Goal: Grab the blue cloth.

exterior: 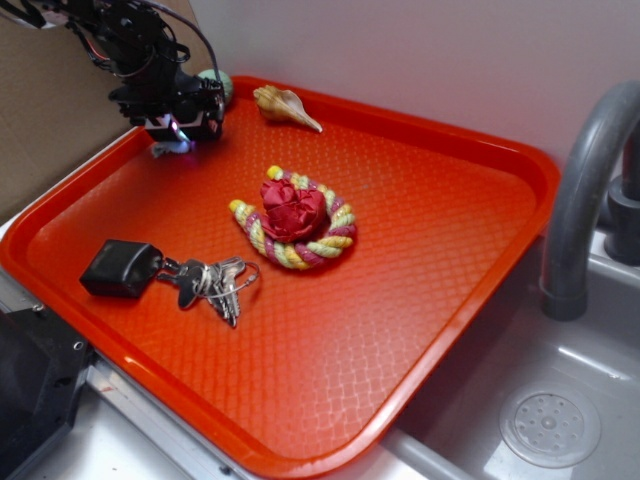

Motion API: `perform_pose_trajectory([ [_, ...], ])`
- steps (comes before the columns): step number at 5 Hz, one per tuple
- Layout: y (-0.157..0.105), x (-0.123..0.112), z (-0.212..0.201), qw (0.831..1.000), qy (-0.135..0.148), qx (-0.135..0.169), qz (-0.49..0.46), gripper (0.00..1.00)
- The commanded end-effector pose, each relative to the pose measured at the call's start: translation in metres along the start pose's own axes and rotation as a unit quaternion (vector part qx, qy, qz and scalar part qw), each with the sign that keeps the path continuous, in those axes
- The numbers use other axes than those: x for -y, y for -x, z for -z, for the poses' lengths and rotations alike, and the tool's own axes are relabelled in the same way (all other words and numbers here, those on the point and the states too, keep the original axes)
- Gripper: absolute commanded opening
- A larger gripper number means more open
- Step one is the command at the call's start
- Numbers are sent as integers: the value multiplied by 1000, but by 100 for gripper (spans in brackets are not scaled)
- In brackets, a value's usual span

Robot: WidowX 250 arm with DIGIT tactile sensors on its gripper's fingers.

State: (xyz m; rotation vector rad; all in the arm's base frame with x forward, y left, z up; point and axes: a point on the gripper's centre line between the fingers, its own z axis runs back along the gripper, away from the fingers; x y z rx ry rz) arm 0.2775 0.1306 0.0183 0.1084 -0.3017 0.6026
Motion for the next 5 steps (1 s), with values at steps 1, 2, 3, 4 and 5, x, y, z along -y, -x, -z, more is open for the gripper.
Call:
perform_pose_trajectory([
  [1,50,-1,-131,983,120,-87,112,0],
  [2,78,12,-192,964,187,-91,167,0],
  [3,88,39,-248,956,204,-98,188,0],
  [4,72,41,-263,960,198,-104,168,0],
  [5,64,46,-245,965,184,-102,157,0],
])
